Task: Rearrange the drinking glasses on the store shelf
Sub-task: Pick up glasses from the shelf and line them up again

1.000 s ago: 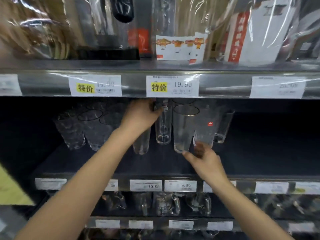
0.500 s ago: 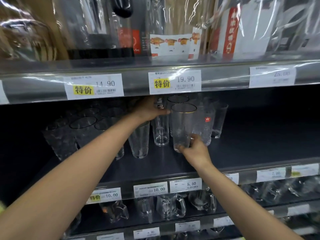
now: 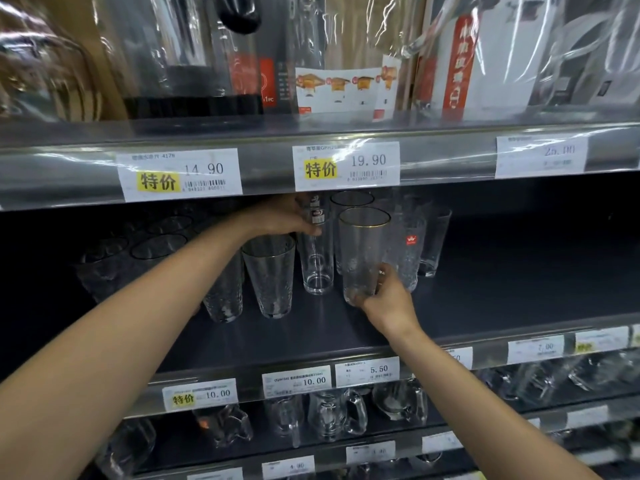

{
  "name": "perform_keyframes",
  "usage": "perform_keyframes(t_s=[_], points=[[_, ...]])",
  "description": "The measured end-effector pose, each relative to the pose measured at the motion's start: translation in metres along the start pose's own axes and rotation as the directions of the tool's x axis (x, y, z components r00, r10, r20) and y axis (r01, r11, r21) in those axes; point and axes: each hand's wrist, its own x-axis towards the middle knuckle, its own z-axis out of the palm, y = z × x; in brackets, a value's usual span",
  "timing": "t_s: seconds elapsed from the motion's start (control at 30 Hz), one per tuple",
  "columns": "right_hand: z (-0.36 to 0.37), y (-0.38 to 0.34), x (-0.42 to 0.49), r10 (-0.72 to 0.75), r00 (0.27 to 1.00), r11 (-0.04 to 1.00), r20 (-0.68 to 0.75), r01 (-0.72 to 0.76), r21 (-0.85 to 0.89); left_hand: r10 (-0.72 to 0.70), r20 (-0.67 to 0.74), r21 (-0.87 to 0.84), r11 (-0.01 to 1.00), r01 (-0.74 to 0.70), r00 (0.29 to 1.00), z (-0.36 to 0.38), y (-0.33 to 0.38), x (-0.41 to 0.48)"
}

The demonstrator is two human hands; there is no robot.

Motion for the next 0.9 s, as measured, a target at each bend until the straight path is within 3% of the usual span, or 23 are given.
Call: perform_keyframes(t_s=[0.1,0.9], points=[[0.001,0.0,-0.001,-0.022,0.999,1.0,-0.023,0.022,-0.017,0.061,-0.048,-0.023,0.998,-0.062,0.997,0.007,-0.002,-0.002],[-0.004,-0.002,-0.002,-0.039,0.999,0.999,0.021,0.039,0.033,0.1,-0.131,-0.046,0.993,-0.106,0.986,0.023,-0.012,-0.002]])
